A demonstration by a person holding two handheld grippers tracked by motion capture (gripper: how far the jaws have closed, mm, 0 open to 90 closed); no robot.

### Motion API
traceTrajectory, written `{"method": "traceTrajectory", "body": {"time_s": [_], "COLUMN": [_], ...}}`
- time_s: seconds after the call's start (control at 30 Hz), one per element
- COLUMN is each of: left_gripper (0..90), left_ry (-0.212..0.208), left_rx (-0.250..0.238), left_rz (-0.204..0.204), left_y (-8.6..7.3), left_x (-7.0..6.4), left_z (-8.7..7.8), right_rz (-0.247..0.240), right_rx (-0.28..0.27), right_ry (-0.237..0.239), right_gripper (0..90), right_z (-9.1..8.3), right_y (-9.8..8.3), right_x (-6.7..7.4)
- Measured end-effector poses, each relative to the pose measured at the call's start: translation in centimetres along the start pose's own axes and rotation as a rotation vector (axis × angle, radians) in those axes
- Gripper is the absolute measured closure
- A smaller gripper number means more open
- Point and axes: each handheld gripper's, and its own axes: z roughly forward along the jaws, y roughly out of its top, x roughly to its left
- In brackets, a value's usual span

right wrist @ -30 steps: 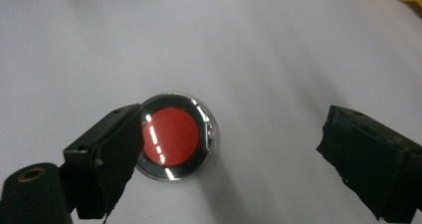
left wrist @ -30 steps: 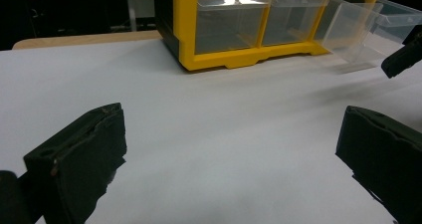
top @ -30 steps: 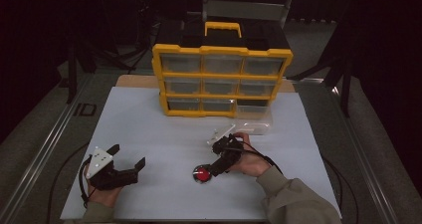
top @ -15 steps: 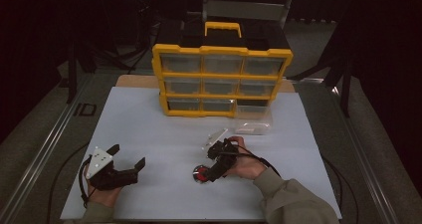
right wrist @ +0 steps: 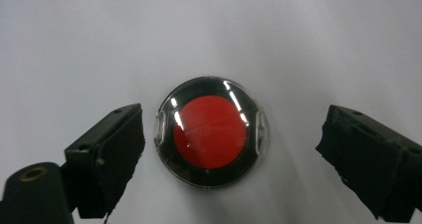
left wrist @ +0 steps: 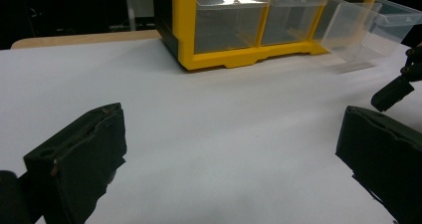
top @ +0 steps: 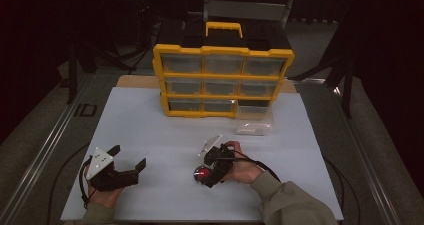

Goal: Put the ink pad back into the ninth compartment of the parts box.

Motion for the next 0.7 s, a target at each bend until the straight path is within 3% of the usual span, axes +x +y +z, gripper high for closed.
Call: {"method": "traceTrajectory", "body": {"time_s": [0.47,0.7], "left_gripper": [0.1,0.1], "left_ry": [0.0,0.001], "left_rx": [-0.001,0.0], "left_rz": [-0.001,-0.001], "left_y": [0.0,0.0], "left_x": [0.0,0.0], "left_z": [0.0,0.0], "right_rz": [-0.035,-0.047], "right_rx": [0.033,0.057], "right_ry": [0.016,-0.01], "right_gripper": [13.9,18.7], "right_z": [1.5,2.0], "right_y": [0.1,0.1], "right_x": [1.1,1.1]}}
